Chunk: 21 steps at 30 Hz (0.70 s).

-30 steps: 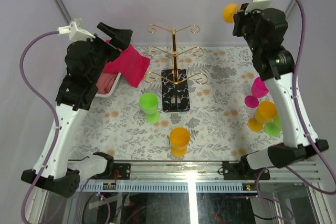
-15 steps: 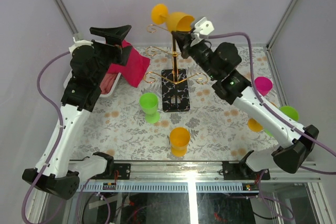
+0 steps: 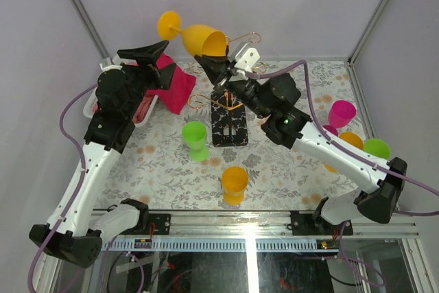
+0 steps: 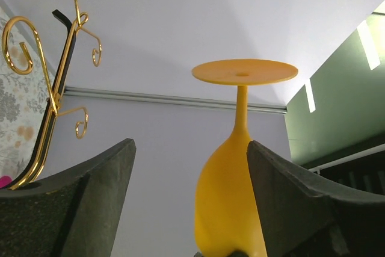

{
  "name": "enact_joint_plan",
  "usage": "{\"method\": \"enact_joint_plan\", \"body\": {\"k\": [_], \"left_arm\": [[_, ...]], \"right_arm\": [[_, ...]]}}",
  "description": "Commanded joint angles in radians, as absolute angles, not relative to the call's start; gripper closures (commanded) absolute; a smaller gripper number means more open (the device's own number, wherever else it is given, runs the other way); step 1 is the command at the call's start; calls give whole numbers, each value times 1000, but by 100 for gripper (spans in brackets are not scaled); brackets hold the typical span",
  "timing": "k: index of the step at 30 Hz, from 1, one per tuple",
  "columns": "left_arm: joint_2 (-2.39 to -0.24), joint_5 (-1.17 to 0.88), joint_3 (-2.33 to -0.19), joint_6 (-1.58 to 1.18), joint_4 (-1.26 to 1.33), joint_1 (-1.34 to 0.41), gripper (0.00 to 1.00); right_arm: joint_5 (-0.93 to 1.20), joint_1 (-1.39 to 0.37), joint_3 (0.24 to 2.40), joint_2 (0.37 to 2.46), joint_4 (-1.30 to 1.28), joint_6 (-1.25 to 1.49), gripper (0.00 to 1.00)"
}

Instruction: Place the wine glass upside down on the wine glass rack

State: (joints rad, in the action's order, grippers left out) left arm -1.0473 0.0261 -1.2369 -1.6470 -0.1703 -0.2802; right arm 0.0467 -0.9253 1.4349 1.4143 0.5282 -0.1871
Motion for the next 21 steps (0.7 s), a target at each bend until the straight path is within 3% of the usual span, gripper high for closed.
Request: {"method": "enact_joint_plan", "body": {"k": [1,10,16,21], "left_arm": [[-1035,39,-1214,-1700,-68,-276,29],[-1031,73,-1193,-1708,-30,-275,45],[-1036,82,-1186,-1718,-32,-275,62],[-1033,101,-1183,-1721,-29,-276,66]], "right_arm": [[40,-967,1439,1431,590,-231,100],[7,-1013,1432,1447,577,-264,100],[5,-1039,1436,1458,569,-274,100],[-1,-1064,1445,1474,545,-310,100]]}}
